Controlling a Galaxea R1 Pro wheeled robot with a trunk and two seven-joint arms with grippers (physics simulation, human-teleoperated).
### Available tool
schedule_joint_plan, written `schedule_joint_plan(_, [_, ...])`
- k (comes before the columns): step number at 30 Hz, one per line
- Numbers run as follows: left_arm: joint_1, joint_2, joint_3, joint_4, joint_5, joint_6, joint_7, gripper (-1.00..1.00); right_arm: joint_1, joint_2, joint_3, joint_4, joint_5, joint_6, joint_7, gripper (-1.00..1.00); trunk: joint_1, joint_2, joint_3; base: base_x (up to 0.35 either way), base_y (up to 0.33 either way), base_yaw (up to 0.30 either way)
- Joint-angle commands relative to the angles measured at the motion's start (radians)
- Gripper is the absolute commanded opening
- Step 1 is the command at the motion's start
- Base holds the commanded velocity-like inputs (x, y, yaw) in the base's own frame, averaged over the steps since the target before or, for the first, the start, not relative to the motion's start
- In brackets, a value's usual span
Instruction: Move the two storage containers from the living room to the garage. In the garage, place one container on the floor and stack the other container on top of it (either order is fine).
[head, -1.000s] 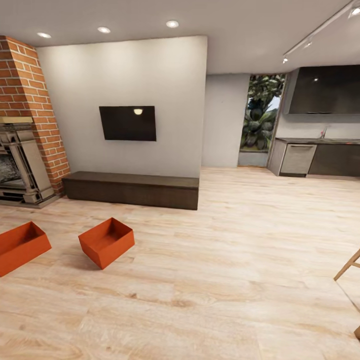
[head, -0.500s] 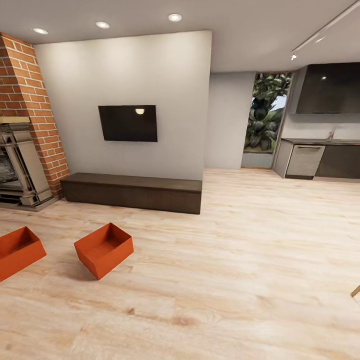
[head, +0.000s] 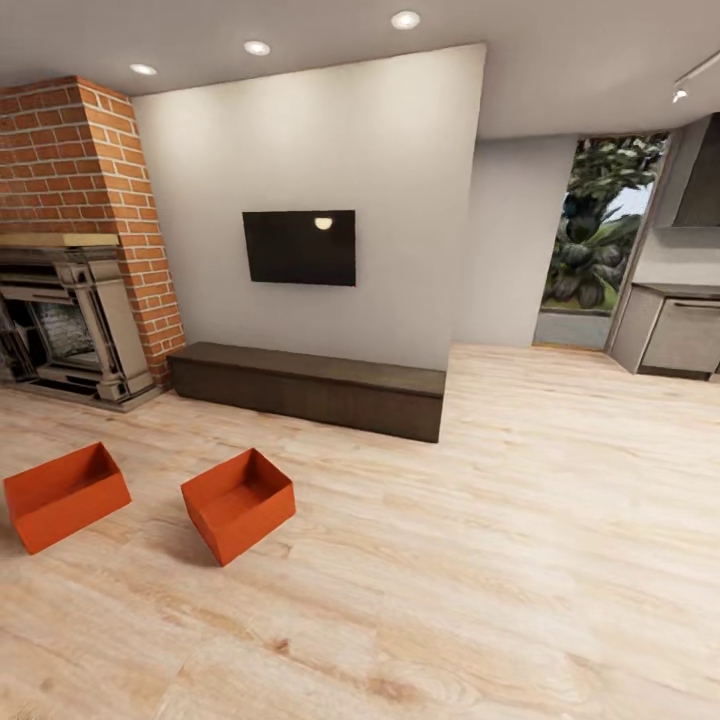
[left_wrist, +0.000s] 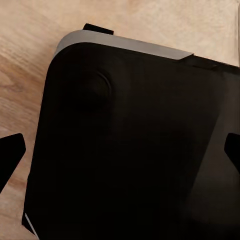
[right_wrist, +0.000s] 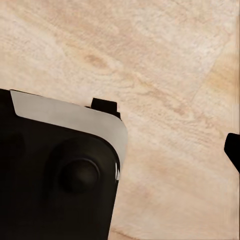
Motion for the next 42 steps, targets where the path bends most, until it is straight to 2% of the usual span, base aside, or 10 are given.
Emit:
schedule_joint_plan(1, [-0.001,0.000,0.002,0.001,0.004,-0.003,0.001,1.00,-0.001,0.000,0.003,0.003,0.005,-0.005,-0.001,1.00,0.000,0.000,-0.001,0.295,-0.157,0.269])
schedule_joint_plan(6, [-0.001,0.000,0.002,0.001,0.004,-0.003,0.001,1.00,-0.001,-0.001,0.001,0.003,0.006,-0.005,0.001,1.00,0.000,0.000,-0.001,0.291,-0.178,0.197])
schedule_joint_plan(24, [-0.001,0.000,0.002,0.001,0.004,-0.003,0.001,1.00,-0.001,0.000,0.005,0.002,0.018,0.005,-0.003,1.00,0.000,0.000,-0.001,0.289,-0.188,0.018])
schedule_joint_plan(42, [-0.001,0.000,0.002,0.001,0.004,-0.005,0.001,1.00,-0.001,-0.002,0.000,0.002,0.013,0.005,-0.004,1.00,0.000,0.000,-0.001,0.289,-0.188,0.262])
